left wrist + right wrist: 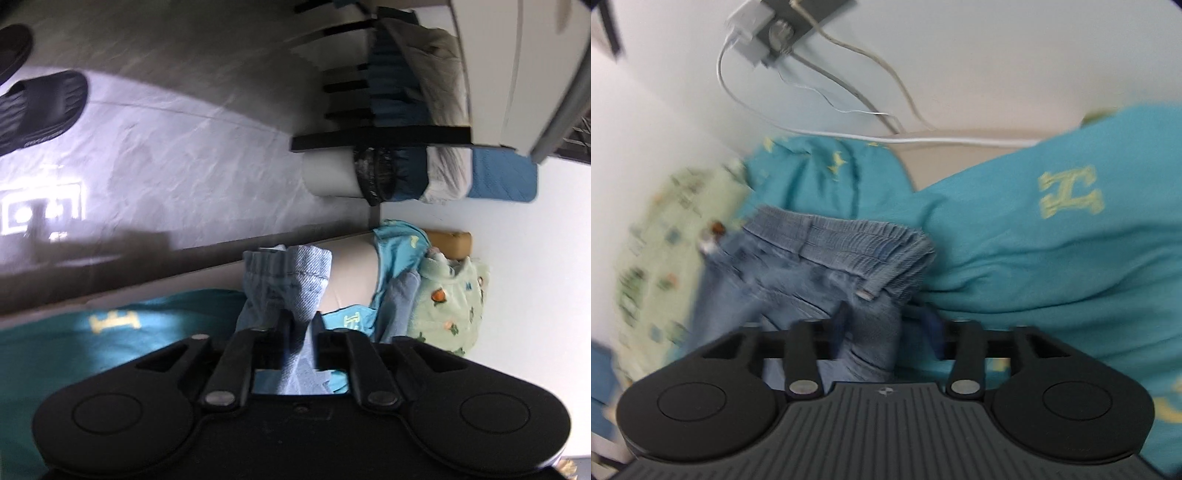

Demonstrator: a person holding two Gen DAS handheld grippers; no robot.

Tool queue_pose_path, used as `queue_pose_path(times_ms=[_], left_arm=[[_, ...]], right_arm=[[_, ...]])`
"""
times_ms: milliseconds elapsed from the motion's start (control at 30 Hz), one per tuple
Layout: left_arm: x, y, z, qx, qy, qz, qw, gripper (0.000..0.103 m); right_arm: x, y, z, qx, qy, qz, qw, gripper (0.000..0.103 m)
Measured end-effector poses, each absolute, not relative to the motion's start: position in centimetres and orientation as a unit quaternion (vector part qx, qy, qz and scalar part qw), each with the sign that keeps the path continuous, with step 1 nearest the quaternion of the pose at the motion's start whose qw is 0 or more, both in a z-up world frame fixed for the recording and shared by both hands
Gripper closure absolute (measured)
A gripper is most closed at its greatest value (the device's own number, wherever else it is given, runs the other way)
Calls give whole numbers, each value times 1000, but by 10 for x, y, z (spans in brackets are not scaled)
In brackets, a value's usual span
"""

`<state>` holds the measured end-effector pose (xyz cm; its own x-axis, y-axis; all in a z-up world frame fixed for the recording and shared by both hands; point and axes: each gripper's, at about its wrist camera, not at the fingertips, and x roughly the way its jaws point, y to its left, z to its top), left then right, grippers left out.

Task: Fold clothes
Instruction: 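Open both grippers to release the jeans hems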

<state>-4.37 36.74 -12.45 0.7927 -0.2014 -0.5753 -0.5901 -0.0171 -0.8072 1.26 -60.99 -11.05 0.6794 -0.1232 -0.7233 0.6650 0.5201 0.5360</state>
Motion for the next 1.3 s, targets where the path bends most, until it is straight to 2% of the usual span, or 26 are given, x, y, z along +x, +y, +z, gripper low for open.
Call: queue_pose_path(times_ms=[67, 100, 300, 533, 700, 900, 1033, 1133, 1300], left_arm=[[-50, 372, -121, -702, 285, 153, 634, 72], [-50, 373, -118, -699, 287, 154, 637, 70], [-38, 361, -78, -615, 287, 121, 724, 63], [18, 318, -53, -540, 322, 74, 774, 63], [58, 281, -63, -528, 343, 65, 774, 63], [107, 237, -75, -513, 367, 54, 774, 61], [140, 207, -82, -503, 383, 46, 773, 61], [169, 189, -95, -499, 387, 46, 774, 61], [221, 161, -111, -463, 398, 52, 790, 63]], right_arm=[[8, -611, -98, 400, 339, -248, 815, 48], [4, -611, -90, 388, 342, -250, 819, 48], [6, -576, -33, 317, 328, -211, 865, 44], [54, -480, 3, 264, 324, -118, 901, 43], [90, -395, 11, 247, 322, -36, 913, 43], [112, -308, -5, 240, 325, 36, 914, 43], [121, -270, -39, 195, 326, 80, 922, 42], [132, -258, -69, 147, 355, 81, 920, 43], [154, -253, -85, 168, 368, 108, 908, 44]])
